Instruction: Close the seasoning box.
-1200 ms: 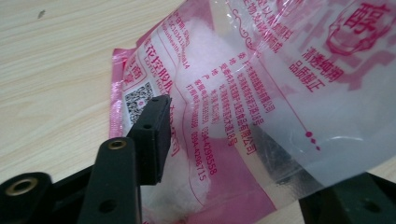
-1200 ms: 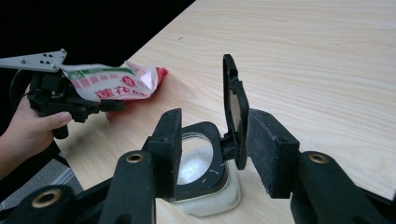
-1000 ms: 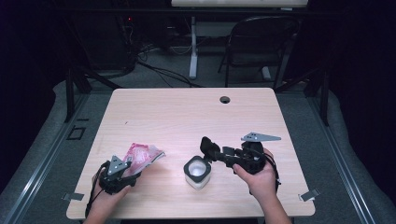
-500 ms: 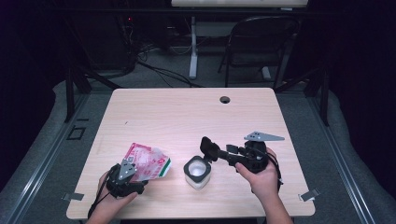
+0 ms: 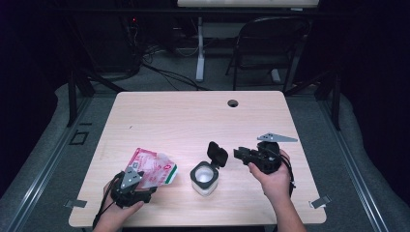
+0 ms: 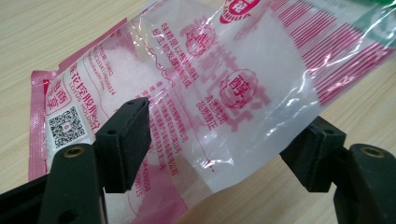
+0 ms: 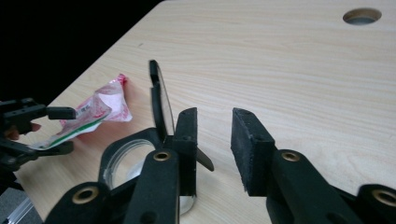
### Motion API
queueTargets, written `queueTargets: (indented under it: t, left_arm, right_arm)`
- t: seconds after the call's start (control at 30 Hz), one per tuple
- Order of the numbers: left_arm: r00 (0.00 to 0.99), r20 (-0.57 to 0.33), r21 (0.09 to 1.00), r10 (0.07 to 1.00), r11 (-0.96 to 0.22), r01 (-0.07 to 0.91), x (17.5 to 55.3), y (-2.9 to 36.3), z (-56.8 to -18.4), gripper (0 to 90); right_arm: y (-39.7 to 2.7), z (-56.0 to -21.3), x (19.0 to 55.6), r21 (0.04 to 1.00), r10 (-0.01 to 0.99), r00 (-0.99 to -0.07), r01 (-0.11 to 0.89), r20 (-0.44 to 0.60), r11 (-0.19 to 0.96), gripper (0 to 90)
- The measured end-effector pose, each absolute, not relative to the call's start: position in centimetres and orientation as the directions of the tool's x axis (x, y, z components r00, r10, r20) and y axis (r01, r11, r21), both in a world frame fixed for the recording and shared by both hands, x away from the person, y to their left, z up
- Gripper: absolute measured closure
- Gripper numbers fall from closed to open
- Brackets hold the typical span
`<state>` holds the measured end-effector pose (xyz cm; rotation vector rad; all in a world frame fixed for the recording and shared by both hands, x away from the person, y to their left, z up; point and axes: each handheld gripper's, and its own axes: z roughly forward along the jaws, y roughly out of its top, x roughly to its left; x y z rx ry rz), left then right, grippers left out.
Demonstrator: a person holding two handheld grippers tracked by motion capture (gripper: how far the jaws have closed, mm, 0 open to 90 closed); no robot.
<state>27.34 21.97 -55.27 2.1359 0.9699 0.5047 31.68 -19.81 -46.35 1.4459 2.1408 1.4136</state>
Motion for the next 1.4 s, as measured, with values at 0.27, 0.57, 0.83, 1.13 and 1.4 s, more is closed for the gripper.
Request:
queueTargets:
  t: [0.27, 0.57, 0.83, 1.13, 1.4]
  left_arm:
    - [0.628, 0.021, 0.752, 0.778, -0.426, 0.503, 27.1, 22.2, -55.4, 30.7]
    - [0.642, 0.017, 0.748, 0.766, -0.436, 0.5, 26.9, 21.8, -55.5, 30.1]
    - [0.646, 0.019, 0.747, 0.763, -0.441, 0.498, 26.8, 21.7, -55.5, 29.9]
    - [0.648, 0.022, 0.749, 0.761, -0.442, 0.494, 26.7, 21.5, -55.4, 30.0]
    - [0.653, 0.024, 0.751, 0.757, -0.444, 0.488, 26.7, 21.5, -55.4, 30.1]
  right_arm:
    - [-19.5, -47.9, 33.0, 0.754, 0.811, -0.48, 0.652, 0.334, 0.075, 77.0]
    - [-18.8, -48.2, 33.4, 0.755, 0.803, -0.49, 0.651, 0.339, 0.078, 77.0]
    - [-18.2, -48.2, 33.5, 0.755, 0.789, -0.508, 0.65, 0.344, 0.09, 76.8]
    - [-17.8, -48.0, 33.3, 0.76, 0.781, -0.519, 0.644, 0.347, 0.091, 77.3]
    - [-17.4, -47.8, 32.9, 0.767, 0.778, -0.531, 0.633, 0.335, 0.102, 77.4]
